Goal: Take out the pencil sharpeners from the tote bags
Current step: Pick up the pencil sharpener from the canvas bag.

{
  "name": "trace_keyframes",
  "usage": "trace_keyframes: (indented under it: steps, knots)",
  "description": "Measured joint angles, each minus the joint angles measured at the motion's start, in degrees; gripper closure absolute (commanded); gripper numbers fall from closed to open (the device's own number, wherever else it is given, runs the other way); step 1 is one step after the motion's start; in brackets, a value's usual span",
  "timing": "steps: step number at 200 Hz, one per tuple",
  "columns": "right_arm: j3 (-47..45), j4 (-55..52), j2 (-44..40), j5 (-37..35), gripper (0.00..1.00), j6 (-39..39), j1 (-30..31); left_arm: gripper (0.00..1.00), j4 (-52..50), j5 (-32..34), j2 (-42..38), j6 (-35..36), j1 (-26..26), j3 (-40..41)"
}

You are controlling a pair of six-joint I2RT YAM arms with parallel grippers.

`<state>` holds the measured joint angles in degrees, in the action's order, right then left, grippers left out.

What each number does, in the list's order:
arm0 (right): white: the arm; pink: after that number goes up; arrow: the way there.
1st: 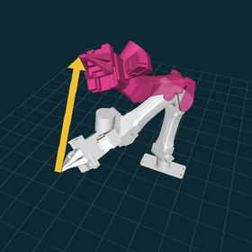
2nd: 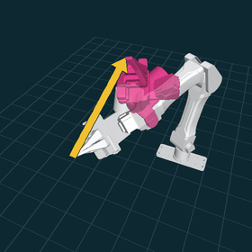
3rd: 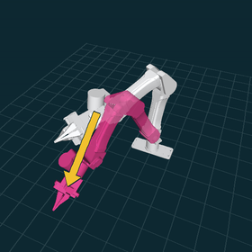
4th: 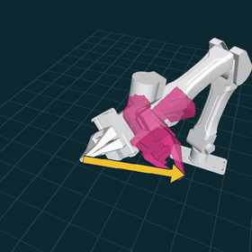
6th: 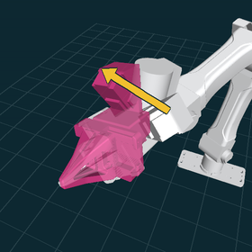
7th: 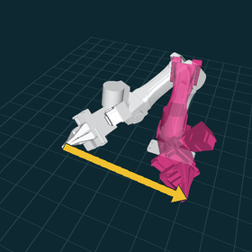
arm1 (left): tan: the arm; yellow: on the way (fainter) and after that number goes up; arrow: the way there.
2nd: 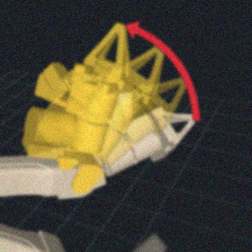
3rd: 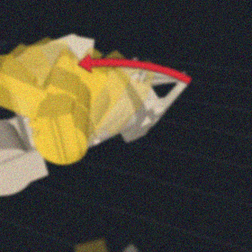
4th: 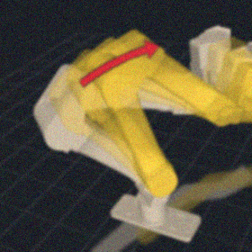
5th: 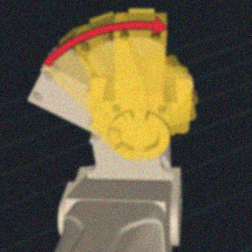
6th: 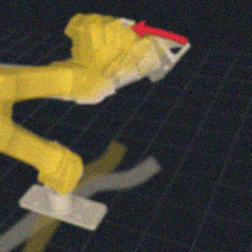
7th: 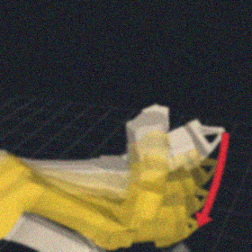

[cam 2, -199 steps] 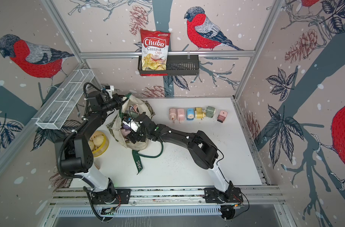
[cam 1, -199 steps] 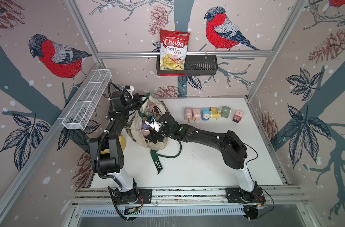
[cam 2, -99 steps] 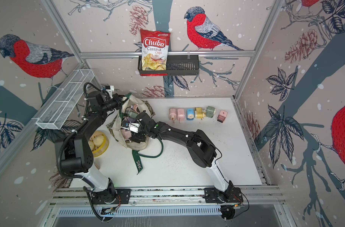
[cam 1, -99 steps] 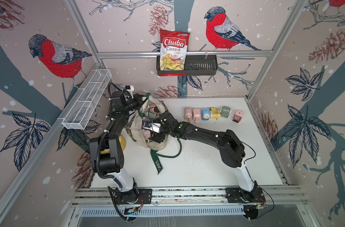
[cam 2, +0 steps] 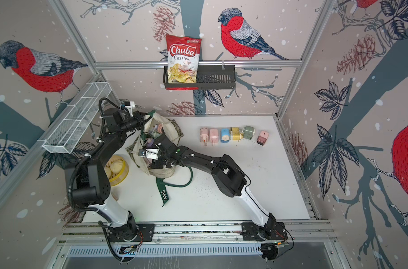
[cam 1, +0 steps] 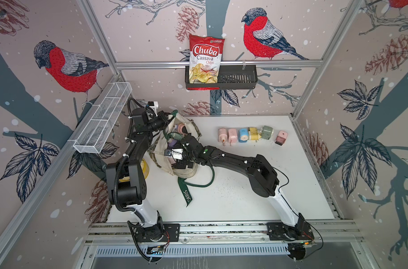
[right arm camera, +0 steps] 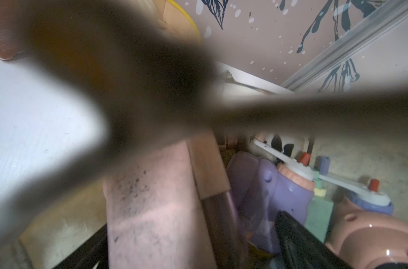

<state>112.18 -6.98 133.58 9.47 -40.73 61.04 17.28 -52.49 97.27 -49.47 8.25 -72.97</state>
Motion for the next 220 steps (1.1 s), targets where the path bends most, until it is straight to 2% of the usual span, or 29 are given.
trace_keyframes:
  steps: [35, 43, 75, 117, 220]
  knots:
    - [1.18, -0.15, 1.36, 0.66, 0.06, -1.38, 0.28, 1.0, 0.02, -0.13, 0.02, -0.02, 0.13, 0.0]
    - [1.31, -0.11, 1.53, 0.63, 0.13, -1.38, 0.33, 1.0, 0.02, -0.13, 0.04, -0.02, 0.15, 0.0]
    - [1.75, -0.09, 2.29, 0.85, 0.24, -1.36, 0.42, 1.0, 0.13, -0.22, 0.15, -0.02, 0.28, 0.0]
    - [0.57, 0.81, 1.97, 0.59, 0.3, -1.31, 0.52, 1.0, 0.33, -0.26, 0.26, -0.02, 0.33, 0.0]
    - [-14.67, 7.54, -8.33, -1.84, 0.41, 2.1, 1.03, 1.0, 0.42, -0.66, 0.33, -0.07, 0.59, 0.0]
